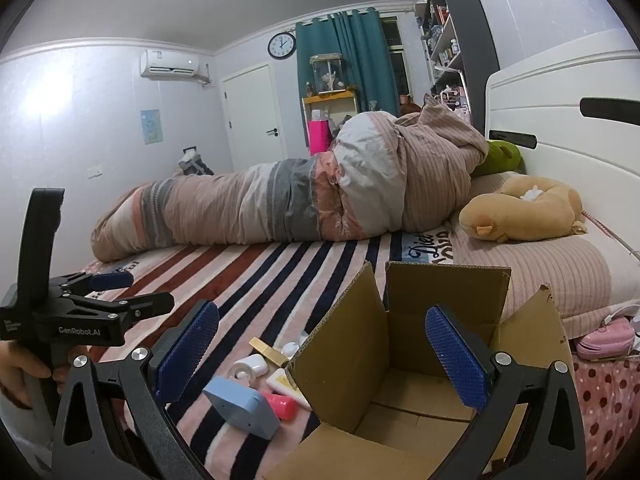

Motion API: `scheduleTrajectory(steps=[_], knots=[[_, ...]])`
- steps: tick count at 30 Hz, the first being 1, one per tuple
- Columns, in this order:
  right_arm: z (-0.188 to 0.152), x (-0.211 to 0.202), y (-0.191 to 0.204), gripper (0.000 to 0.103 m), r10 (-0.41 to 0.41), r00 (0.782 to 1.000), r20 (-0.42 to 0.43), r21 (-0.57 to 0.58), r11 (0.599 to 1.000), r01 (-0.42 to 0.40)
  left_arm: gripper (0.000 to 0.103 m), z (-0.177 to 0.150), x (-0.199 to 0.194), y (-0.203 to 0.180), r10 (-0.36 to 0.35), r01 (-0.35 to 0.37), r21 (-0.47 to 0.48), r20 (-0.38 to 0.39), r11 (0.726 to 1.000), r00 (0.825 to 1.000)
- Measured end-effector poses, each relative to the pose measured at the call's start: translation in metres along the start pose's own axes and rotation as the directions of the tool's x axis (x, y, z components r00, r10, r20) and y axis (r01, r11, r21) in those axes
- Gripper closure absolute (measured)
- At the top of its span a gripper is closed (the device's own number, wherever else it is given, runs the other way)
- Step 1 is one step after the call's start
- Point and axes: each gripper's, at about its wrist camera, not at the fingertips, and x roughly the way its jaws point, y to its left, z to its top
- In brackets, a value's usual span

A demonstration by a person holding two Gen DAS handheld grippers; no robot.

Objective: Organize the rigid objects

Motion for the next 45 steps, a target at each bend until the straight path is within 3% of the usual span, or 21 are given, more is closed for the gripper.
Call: scheduleTrajectory(steps=[45], knots=[[0.008, 0.004, 0.006, 0.0, 0.049, 0.999, -0.012, -0.031, 0.998, -0.05, 0.0, -0.012, -0.02, 0.03, 0.02, -0.016, -0.08, 0.05, 0.997, 0.999]])
